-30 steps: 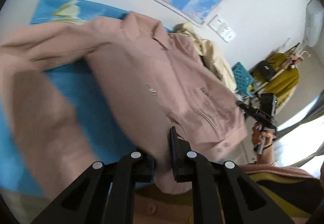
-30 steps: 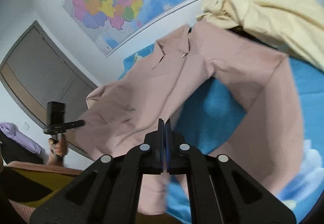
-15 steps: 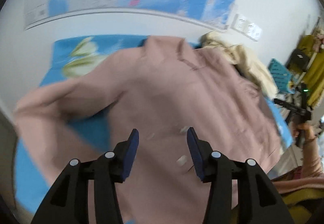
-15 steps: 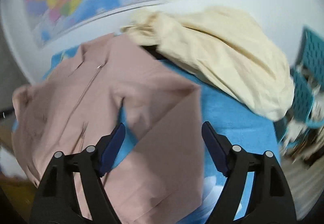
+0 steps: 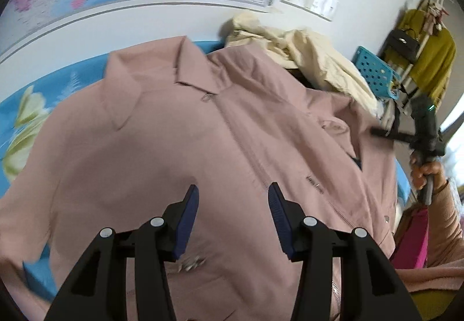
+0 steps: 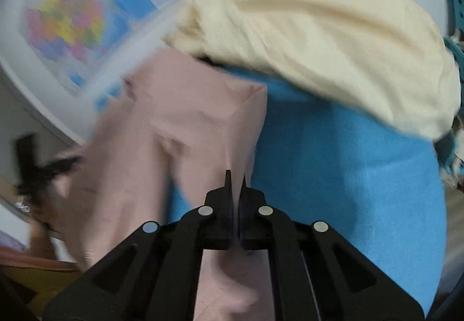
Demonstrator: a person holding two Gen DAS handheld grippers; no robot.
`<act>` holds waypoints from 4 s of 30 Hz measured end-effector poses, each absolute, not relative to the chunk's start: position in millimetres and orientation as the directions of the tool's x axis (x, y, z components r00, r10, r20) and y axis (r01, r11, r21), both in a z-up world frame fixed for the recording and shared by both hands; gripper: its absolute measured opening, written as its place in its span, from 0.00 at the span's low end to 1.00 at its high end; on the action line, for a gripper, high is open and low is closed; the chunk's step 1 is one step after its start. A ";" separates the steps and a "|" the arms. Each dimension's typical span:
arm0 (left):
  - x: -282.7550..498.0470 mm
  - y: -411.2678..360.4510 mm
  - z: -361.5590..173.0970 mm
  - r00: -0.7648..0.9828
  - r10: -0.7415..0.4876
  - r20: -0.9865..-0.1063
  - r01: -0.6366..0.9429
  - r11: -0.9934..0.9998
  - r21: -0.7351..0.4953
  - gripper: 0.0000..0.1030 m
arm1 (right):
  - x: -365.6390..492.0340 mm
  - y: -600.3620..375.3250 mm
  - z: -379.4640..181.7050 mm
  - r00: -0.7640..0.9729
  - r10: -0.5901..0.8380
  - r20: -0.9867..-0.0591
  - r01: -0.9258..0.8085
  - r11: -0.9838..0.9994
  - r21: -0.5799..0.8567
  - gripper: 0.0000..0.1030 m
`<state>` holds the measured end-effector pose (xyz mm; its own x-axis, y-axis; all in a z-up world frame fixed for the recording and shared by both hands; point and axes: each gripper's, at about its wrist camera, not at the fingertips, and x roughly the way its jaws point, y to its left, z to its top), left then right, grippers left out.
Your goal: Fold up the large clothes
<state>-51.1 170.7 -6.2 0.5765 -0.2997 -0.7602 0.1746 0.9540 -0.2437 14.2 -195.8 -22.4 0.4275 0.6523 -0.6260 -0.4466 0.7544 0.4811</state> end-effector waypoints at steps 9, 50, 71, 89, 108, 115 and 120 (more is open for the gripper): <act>-36.2 186.3 26.5 0.588 -0.496 -0.639 0.284 0.866 -0.412 0.46 | -10.3 -97.2 91.2 0.283 0.834 -0.473 -0.723 0.510 0.467 0.05; -40.6 216.4 -16.5 0.515 -0.505 -0.692 0.221 0.859 -0.463 0.51 | 32.0 2.8 -19.7 0.444 0.540 -0.715 -0.693 0.713 0.108 0.72; -25.9 205.1 -29.6 0.472 -0.536 -0.700 0.229 0.842 -0.489 0.52 | -28.0 -50.7 -10.5 0.405 0.605 -0.685 -0.688 0.695 0.208 0.69; -34.7 214.7 -41.0 0.455 -0.537 -0.710 0.187 0.838 -0.513 0.52 | 4.4 -46.9 -21.1 0.170 0.726 -0.666 -0.702 0.564 0.435 0.06; -37.2 180.5 -43.9 0.401 -0.545 -0.736 0.242 0.838 -0.489 0.57 | -12.2 -0.7 0.4 0.328 0.597 -0.733 -0.764 0.623 0.166 0.56; -43.1 151.8 -62.2 0.328 -0.571 -0.753 0.261 0.821 -0.509 0.59 | 35.0 55.9 -44.1 0.097 0.580 -0.809 -0.800 0.529 0.284 0.56; -46.9 164.8 -63.2 0.333 -0.590 -0.736 0.236 0.807 -0.541 0.58 | 9.5 50.1 -66.5 -0.109 0.585 -0.804 -0.782 0.448 0.433 0.11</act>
